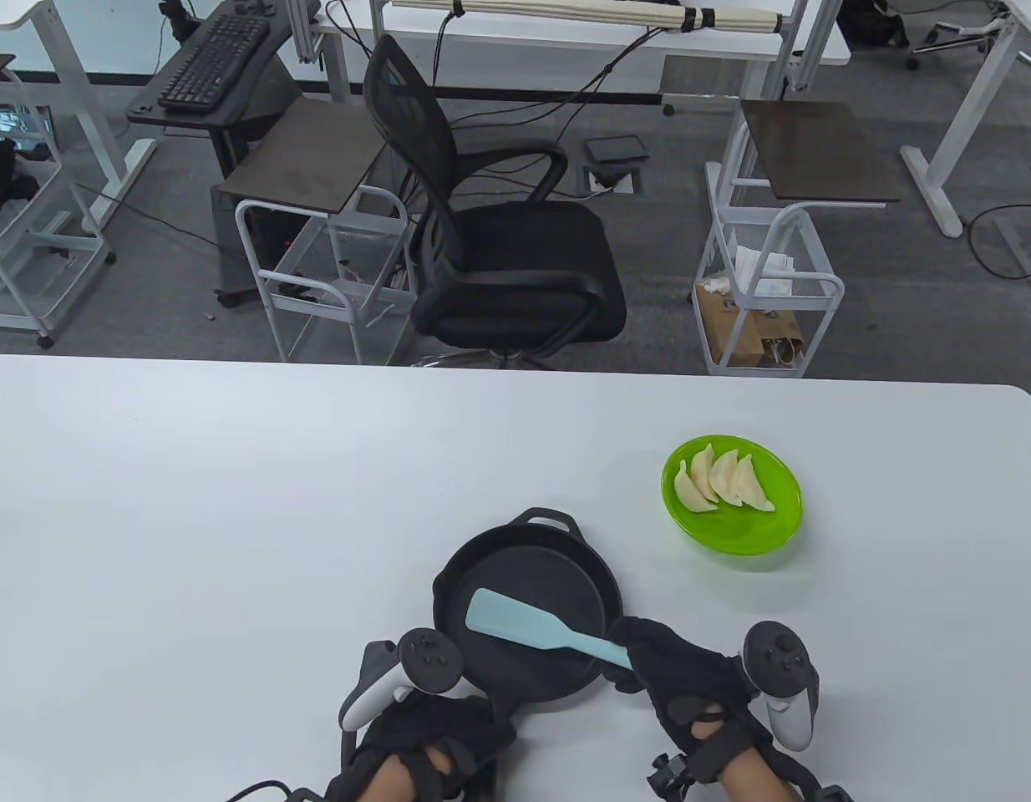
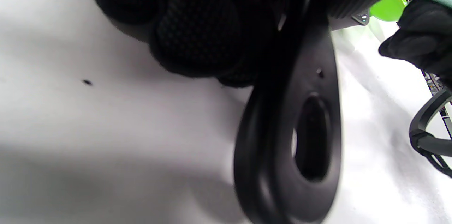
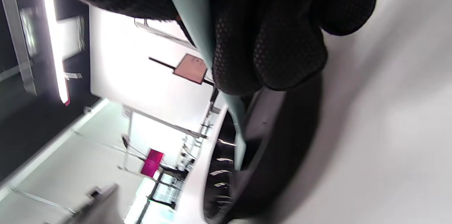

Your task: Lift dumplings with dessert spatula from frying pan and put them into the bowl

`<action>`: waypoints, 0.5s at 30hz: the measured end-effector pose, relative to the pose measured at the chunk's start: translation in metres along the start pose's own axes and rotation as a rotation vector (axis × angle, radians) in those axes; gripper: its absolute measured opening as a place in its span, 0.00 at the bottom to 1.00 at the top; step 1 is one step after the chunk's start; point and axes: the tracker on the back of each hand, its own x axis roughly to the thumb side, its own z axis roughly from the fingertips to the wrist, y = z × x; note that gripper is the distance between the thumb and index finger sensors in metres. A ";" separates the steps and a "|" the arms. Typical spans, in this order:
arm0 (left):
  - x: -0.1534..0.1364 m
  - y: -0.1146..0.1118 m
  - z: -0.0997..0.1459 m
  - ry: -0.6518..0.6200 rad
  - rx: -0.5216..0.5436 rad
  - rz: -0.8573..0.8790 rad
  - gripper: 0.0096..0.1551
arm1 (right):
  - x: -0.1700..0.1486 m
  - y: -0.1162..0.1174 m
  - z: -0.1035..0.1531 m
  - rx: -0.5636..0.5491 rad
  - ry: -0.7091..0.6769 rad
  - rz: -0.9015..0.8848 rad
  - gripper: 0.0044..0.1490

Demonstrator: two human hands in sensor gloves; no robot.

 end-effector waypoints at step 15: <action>-0.010 0.043 0.054 0.214 0.493 -0.153 0.58 | 0.048 -0.038 0.032 -0.310 -0.096 0.627 0.52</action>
